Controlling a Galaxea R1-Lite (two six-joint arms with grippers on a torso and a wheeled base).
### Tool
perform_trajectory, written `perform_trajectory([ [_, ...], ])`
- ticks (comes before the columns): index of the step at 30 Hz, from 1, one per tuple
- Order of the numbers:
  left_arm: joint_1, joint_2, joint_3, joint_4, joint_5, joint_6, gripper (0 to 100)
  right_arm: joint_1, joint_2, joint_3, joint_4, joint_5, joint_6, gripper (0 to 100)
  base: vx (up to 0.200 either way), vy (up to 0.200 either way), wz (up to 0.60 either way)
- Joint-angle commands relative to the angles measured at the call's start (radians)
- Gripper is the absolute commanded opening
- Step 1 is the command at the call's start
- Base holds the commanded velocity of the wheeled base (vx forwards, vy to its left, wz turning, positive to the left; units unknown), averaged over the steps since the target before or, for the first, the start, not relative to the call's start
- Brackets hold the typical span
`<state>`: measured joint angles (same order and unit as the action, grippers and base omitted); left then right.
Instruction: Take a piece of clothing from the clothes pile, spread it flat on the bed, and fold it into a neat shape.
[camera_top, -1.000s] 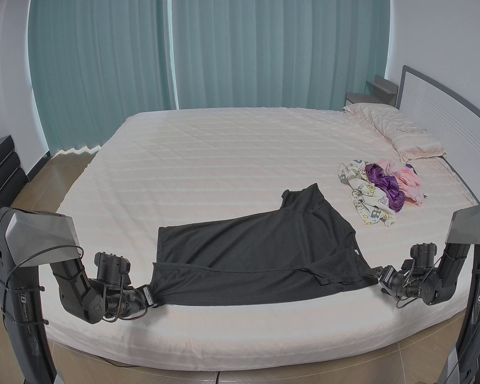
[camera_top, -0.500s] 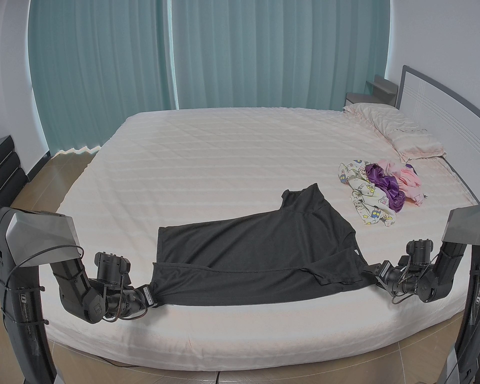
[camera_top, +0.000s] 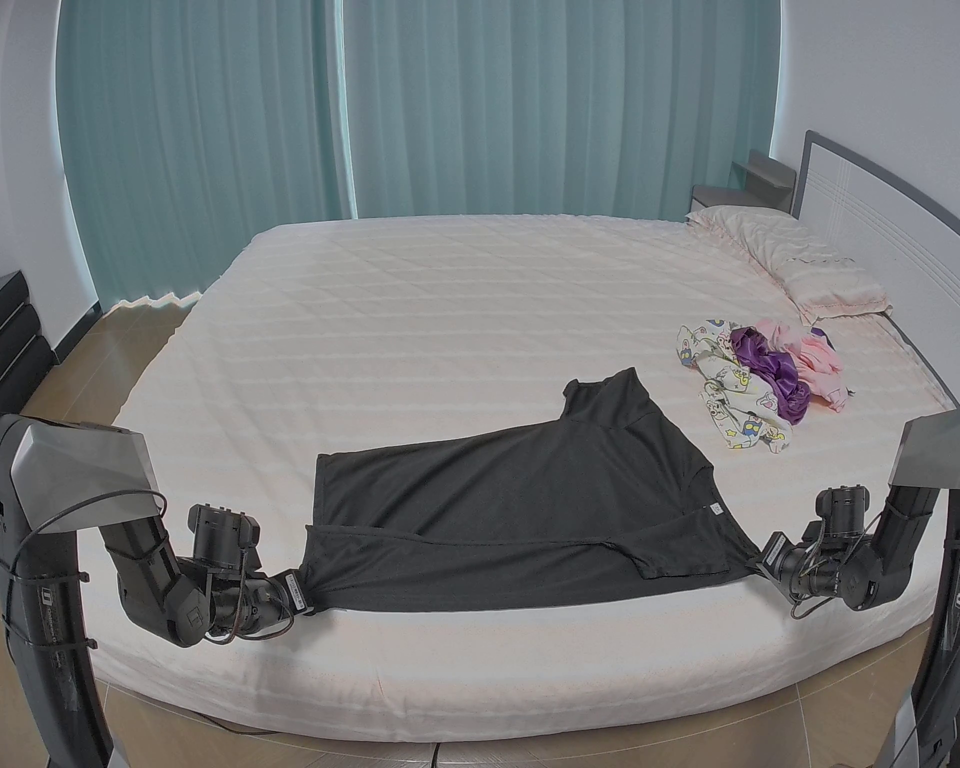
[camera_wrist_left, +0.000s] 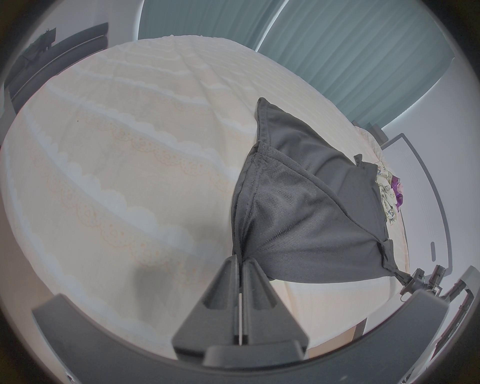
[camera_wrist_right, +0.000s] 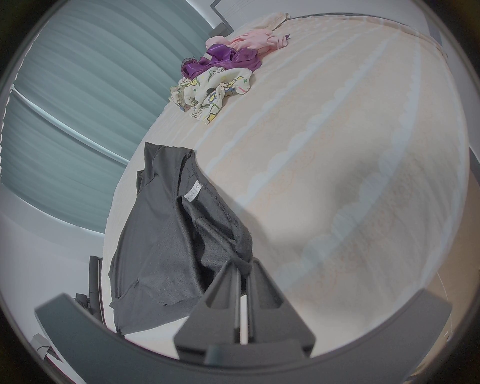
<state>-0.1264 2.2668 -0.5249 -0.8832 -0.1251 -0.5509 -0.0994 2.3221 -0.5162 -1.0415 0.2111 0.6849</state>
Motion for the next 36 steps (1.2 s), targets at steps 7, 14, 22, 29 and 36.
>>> perform_trajectory([
  [7,0.002,-0.036,0.022,0.009,0.001,0.006,0,-0.002,-0.116,0.111,0.003,0.001,-0.001,0,0.000,0.000,0.00],
  [14,0.001,-0.121,0.039,0.121,0.001,0.032,0,-0.002,-0.153,0.179,0.005,-0.001,-0.002,0,0.000,0.000,0.00],
  [22,0.004,-0.142,0.040,0.239,0.001,0.085,0,-0.003,-0.158,0.231,0.003,-0.001,-0.036,0,0.000,0.000,0.00],
  [29,0.005,-0.141,0.052,0.299,-0.001,0.127,0,-0.002,-0.152,0.271,0.001,-0.001,-0.093,0,0.000,0.000,0.00],
  [36,0.005,-0.138,0.055,0.305,-0.002,0.137,100,-0.002,-0.138,0.277,0.003,0.001,-0.104,100,0.000,0.000,0.00],
])
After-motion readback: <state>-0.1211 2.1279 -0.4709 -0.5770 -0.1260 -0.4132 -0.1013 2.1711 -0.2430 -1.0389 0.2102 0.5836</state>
